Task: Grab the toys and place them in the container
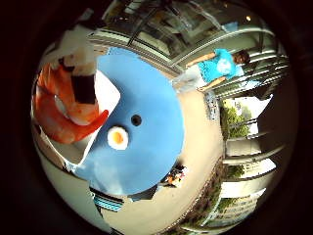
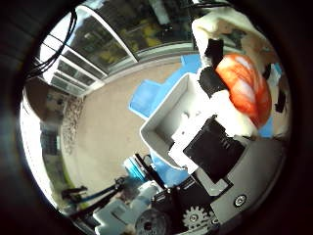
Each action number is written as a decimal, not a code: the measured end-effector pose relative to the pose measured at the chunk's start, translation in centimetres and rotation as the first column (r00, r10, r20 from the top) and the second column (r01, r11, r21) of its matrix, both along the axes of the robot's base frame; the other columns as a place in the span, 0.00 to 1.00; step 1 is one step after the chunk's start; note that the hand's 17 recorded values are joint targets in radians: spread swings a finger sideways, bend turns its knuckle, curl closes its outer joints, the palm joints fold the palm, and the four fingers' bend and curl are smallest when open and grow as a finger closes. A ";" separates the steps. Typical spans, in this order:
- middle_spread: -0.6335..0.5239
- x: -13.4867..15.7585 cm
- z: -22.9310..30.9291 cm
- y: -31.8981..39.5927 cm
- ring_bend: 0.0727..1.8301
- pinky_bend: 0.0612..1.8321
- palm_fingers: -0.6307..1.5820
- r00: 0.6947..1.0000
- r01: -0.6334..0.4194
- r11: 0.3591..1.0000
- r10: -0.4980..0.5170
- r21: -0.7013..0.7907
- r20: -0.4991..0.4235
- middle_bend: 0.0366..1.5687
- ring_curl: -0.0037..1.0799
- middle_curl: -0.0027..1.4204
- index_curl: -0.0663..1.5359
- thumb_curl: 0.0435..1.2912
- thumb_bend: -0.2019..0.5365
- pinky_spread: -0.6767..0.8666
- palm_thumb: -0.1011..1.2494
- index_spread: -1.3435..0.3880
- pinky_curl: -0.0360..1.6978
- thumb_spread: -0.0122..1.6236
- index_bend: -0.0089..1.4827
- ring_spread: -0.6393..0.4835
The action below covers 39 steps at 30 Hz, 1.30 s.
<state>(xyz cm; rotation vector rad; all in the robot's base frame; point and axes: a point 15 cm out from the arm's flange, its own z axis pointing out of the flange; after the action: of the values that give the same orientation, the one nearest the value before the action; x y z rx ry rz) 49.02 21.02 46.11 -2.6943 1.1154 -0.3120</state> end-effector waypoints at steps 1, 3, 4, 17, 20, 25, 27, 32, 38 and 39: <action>0.42 0.0 -0.9 0.9 0.84 0.87 0.69 1.000 -0.008 1.000 0.008 0.003 -0.019 0.86 0.70 0.67 0.74 0.55 0.25 0.51 0.79 0.42 0.46 0.66 0.56 0.49; 0.42 0.4 -3.2 2.1 0.85 0.87 0.69 0.998 -0.012 1.000 0.012 -0.002 -0.059 0.86 0.70 0.67 0.75 0.56 0.25 0.51 0.79 0.42 0.47 0.66 0.55 0.49; 0.42 0.7 -4.6 2.7 0.85 0.87 0.69 0.997 -0.013 1.000 0.012 -0.008 -0.080 0.86 0.70 0.67 0.76 0.56 0.25 0.51 0.78 0.42 0.47 0.66 0.55 0.49; 0.44 5.2 -12.4 5.2 0.81 0.81 0.65 0.993 0.057 0.998 -0.058 -0.006 -0.105 0.81 0.66 0.64 0.78 0.51 0.19 0.53 0.63 0.41 0.48 0.67 0.48 0.53; 0.45 4.7 -12.9 4.7 0.74 0.81 0.50 0.990 0.059 0.998 -0.062 -0.025 -0.129 0.67 0.61 0.57 0.72 0.46 0.20 0.58 0.58 0.45 0.47 0.69 0.29 0.58; 0.52 2.3 -13.2 2.0 0.47 0.66 0.18 0.968 0.075 0.994 -0.093 -0.083 -0.232 0.35 0.43 0.40 0.60 0.38 0.20 0.67 0.51 0.53 0.39 0.70 0.18 0.75; 0.55 1.8 -11.0 0.9 0.41 0.62 0.19 0.972 0.085 0.994 -0.099 -0.073 -0.215 0.27 0.37 0.36 0.55 0.36 0.21 0.69 0.50 0.53 0.36 0.70 0.14 0.78; 0.60 1.3 -5.4 -1.9 0.32 0.55 0.23 0.984 0.112 0.993 -0.116 -0.033 -0.133 0.15 0.30 0.30 0.44 0.30 0.22 0.73 0.46 0.55 0.30 0.70 0.08 0.83; 0.63 0.4 -0.3 -8.8 0.30 0.51 0.27 0.985 0.156 0.987 -0.158 -0.032 -0.069 0.12 0.28 0.27 0.34 0.27 0.23 0.76 0.45 0.61 0.27 0.69 0.08 0.84; 0.63 0.4 -0.2 -10.6 0.29 0.51 0.27 0.982 0.171 0.984 -0.174 -0.052 -0.070 0.12 0.28 0.27 0.33 0.26 0.23 0.76 0.45 0.62 0.27 0.69 0.08 0.85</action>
<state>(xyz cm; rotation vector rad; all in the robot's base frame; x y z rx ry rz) 49.37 10.46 45.96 -2.6730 1.3841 -0.2690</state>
